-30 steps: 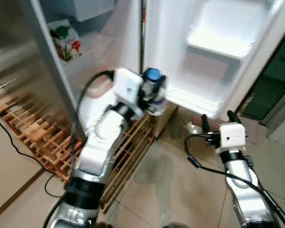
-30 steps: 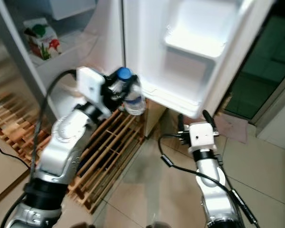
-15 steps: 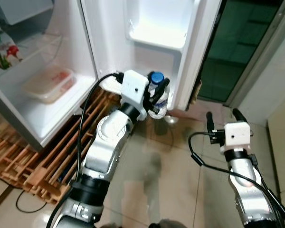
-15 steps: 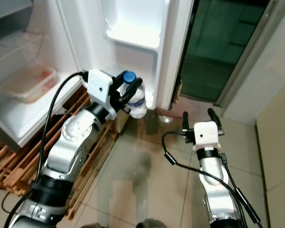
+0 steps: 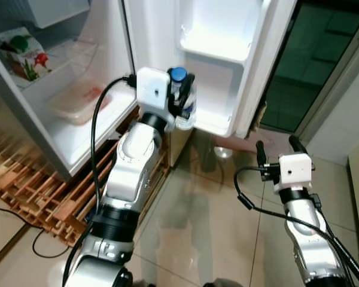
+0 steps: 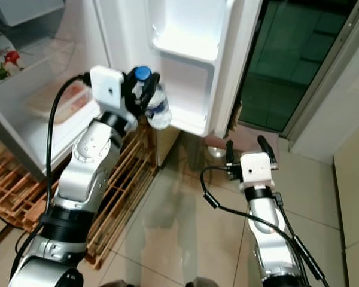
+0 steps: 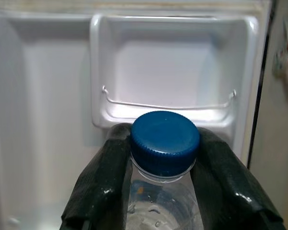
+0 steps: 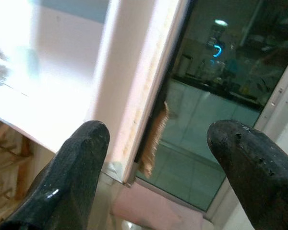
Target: Restocking fridge
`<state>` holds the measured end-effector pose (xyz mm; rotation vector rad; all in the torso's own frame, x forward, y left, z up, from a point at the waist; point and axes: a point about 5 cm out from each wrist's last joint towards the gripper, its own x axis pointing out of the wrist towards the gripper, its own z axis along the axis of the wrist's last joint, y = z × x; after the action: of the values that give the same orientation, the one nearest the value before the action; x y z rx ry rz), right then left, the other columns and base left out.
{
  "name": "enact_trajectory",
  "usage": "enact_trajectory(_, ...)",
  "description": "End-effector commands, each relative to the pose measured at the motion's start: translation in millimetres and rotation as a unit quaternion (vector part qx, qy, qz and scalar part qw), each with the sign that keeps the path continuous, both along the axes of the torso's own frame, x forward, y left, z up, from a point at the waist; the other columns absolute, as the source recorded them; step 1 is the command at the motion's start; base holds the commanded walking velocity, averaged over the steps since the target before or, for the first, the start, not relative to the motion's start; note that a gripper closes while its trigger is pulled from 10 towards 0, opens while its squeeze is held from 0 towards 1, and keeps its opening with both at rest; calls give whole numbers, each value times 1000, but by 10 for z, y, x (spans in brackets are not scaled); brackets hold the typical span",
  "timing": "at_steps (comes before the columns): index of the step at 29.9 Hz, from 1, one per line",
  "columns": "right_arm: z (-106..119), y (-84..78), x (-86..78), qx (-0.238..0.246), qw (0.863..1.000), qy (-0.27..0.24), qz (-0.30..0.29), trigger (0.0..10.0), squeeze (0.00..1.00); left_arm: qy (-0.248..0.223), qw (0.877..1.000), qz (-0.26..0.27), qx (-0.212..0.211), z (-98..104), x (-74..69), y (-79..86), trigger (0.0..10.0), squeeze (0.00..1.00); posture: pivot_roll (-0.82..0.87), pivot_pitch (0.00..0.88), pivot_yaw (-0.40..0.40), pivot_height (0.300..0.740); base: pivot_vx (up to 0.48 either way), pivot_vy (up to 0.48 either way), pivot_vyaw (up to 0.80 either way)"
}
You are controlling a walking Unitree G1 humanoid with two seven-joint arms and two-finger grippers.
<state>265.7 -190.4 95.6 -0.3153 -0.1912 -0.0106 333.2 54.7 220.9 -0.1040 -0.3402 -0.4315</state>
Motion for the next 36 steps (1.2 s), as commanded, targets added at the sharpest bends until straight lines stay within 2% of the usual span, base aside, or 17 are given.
enact_trajectory(1,35,23,13,1,1000,-7,4,10000,0,-25,999,-23,-21,127,-2,-109,10000,0,-117,0,-4,732,0,0,0)
enact_trajectory(4,39,47,6,2,1000,-8,7,10000,0,-39,999,-27,-22,231,65,-281,10000,0,-140,0,-5,732,0,0,0)
enact_trajectory(5,39,47,6,2,1000,-8,7,10000,0,-39,999,-27,-22,231,65,-281,10000,0,-140,0,-5,732,0,0,0)
enact_trajectory(6,45,59,-6,2,1000,-9,9,10000,0,-48,998,-28,-31,312,96,-350,10000,0,-149,0,-2,732,0,0,0)
enact_trajectory(10,49,54,-44,0,1000,-10,9,10000,0,-55,996,-35,-67,460,106,-418,10000,0,-169,0,4,732,0,0,0)
enact_trajectory(15,25,41,-97,-1,1000,-5,4,10000,0,-63,994,-38,-78,576,94,-482,10000,0,-178,0,12,732,0,0,0)
enact_trajectory(18,7,46,-126,0,1000,-2,2,10000,0,-56,993,-51,-93,585,103,-552,10000,0,-180,1,18,732,0,0,0)
enact_trajectory(22,-10,77,-149,2,1000,1,3,10000,0,-40,986,-78,-139,543,91,-681,10000,0,-187,6,31,732,0,0,0)
enact_trajectory(26,-21,117,-179,7,1000,1,0,10000,0,-41,988,-71,-129,521,85,-768,10000,0,-200,15,50,732,0,0,0)
enact_trajectory(32,-38,182,-264,10,1000,3,1,10000,0,-24,990,-58,-127,464,177,-794,10000,0,-225,50,75,732,0,0,0)
enact_trajectory(36,-61,185,-353,14,1000,8,-5,10000,0,-31,988,-66,-135,545,202,-833,10000,0,-239,65,93,732,0,0,0)
